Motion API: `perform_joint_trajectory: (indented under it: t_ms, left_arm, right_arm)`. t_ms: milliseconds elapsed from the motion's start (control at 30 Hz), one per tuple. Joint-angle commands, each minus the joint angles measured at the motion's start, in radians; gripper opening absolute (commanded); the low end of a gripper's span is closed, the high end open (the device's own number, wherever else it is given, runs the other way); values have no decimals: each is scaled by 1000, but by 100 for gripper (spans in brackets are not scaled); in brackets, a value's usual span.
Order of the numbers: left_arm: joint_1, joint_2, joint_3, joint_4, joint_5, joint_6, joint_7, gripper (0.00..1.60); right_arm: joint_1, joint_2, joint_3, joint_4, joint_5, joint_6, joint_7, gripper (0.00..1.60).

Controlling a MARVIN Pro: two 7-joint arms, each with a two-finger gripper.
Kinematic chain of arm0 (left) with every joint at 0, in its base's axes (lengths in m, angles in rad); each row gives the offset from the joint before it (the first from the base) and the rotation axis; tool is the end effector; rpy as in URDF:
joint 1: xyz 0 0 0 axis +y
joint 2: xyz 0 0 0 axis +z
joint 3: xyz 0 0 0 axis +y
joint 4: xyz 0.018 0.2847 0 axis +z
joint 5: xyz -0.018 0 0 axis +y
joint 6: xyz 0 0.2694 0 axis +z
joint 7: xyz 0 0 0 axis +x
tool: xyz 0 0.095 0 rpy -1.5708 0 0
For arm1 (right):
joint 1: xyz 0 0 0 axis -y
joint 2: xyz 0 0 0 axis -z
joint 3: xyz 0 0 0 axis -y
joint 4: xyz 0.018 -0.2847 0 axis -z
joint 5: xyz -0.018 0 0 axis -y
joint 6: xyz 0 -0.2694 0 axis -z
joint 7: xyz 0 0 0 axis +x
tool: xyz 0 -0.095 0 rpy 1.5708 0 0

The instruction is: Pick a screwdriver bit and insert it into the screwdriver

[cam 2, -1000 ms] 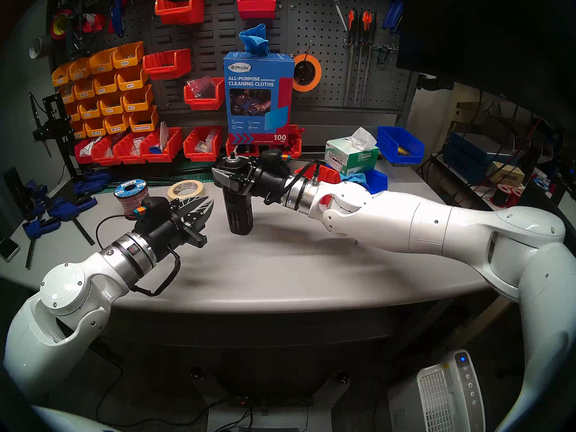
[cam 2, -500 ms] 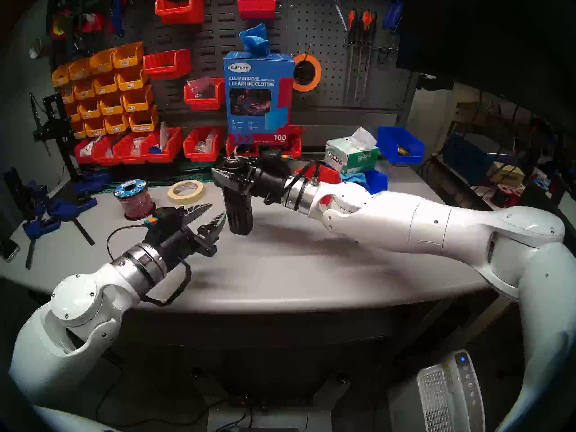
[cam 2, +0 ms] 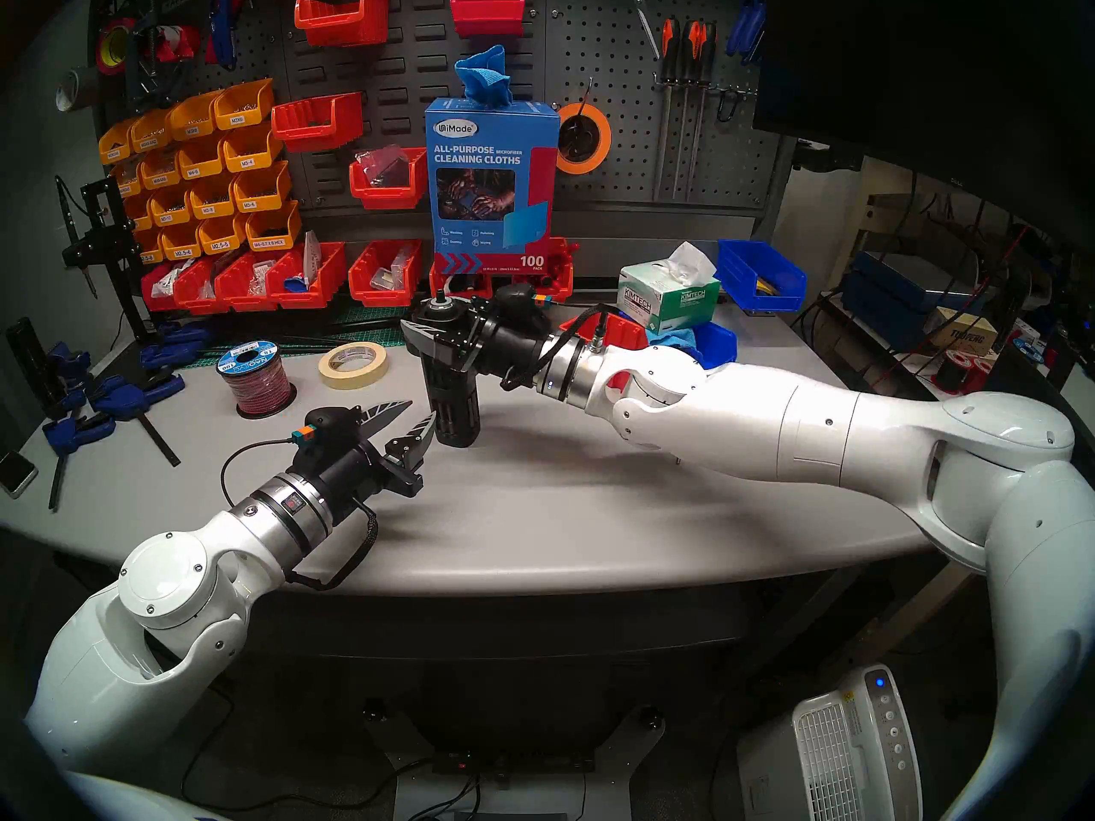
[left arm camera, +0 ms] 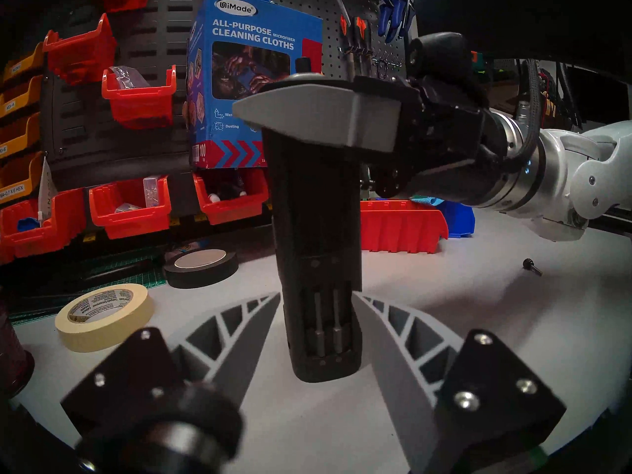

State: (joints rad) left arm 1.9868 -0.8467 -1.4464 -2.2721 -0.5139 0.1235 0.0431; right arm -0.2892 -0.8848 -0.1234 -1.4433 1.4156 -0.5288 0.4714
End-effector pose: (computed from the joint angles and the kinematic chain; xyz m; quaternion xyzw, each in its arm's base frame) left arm 0.2527 0.0176 -0.2015 0.6950 -0.1943 0.6786 0.1369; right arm 0.4384 0.0928 -0.1401 -0.5010 -0.3907 -0.6362 0.4377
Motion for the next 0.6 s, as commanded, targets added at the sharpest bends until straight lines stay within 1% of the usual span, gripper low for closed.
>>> perform_joint_trajectory:
  t_ms: [0,33,200,300,400,567]
  left_arm:
    - [-51,-19,6,0,1,-20,-2,102]
    - [-56,-21,11,3,1,-19,-2,77]
    - [-71,-31,31,17,3,-14,2,76]
    - [-75,-33,36,22,2,-15,1,71]
    - [-78,-37,41,24,1,-17,0,75]
    - [-85,-45,52,34,4,-15,1,74]
  right_arm:
    - [15,5,11,-12,0,-3,-2,55]
    - [15,5,11,-13,0,-3,-3,55]
    - [14,7,12,-14,0,-5,-5,55]
    - [14,9,12,-16,0,-4,-7,56]
    - [14,11,11,-18,0,-4,-10,57]
    - [14,12,11,-17,1,-5,-7,56]
